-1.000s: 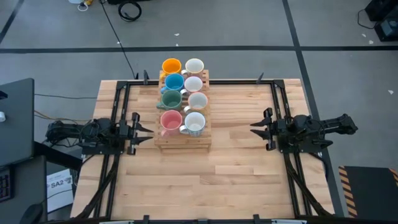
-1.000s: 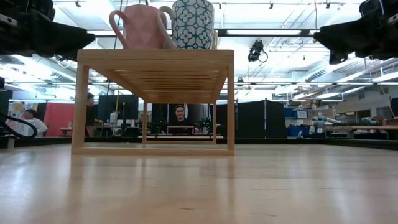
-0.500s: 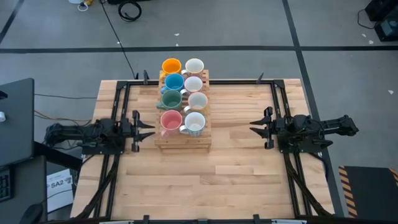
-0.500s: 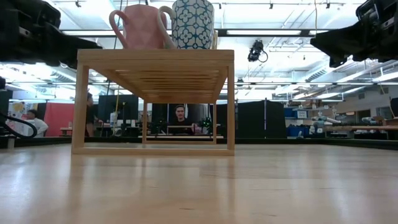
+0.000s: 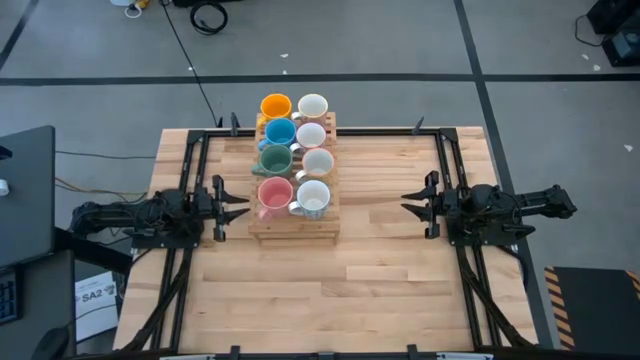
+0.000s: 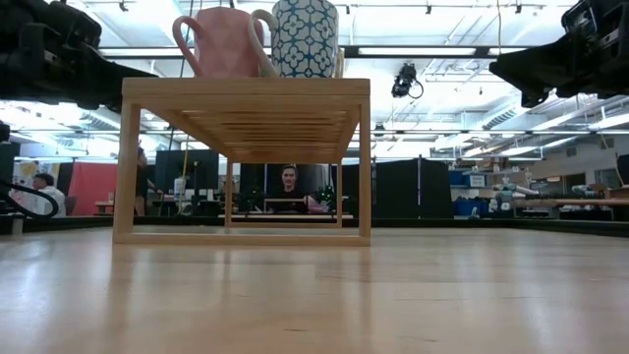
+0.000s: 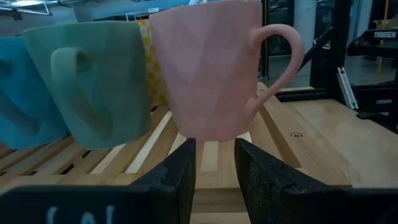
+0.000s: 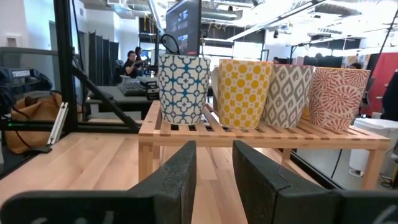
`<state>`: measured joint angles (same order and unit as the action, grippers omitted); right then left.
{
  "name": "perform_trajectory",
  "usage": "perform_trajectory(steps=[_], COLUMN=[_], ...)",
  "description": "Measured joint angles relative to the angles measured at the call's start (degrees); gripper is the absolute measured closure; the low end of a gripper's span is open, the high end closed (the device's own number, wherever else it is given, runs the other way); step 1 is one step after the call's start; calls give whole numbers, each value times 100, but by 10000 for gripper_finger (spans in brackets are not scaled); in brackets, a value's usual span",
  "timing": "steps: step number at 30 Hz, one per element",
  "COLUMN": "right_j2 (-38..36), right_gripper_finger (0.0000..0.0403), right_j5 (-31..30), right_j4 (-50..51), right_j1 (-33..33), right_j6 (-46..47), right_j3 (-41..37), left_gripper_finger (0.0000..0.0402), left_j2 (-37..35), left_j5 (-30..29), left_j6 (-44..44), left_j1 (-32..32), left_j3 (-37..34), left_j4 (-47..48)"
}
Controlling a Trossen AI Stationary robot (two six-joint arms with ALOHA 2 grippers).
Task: Place coffee mugs
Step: Return to Home Position
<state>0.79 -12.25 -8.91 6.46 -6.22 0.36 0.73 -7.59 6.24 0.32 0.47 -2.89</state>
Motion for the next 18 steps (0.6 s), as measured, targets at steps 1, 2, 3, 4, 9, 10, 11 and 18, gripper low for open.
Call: perform_trajectory(steps=[1, 2, 3, 4, 9, 10, 11, 18], right_j2=[-2, 0, -2, 0, 0, 1, -1, -2], right_gripper_finger=[293, 293, 293, 293, 293, 293, 293, 293], right_j5=[0, 0, 0, 0, -2, -4, -4, -7], right_j4=[0, 0, 0, 0, 0, 0, 0, 0], right_j1=[0, 0, 0, 0, 0, 0, 0, 0], right_j6=[0, 0, 0, 2, 2, 0, 2, 2], right_j3=[0, 0, 0, 0, 0, 0, 0, 0], left_gripper_finger=[285, 285, 285, 285, 285, 285, 285, 285], left_j2=[0, 0, 0, 0, 0, 0, 0, 0], left_j5=[1, 3, 6, 4, -1, -1, -3, -28], left_j6=[-2, -2, 0, 34, 325, 325, 328, 337], left_j1=[0, 0, 0, 0, 0, 0, 0, 0], left_j3=[0, 0, 0, 0, 0, 0, 0, -7], left_j4=[11, 22, 28, 33, 59, 67, 67, -77])
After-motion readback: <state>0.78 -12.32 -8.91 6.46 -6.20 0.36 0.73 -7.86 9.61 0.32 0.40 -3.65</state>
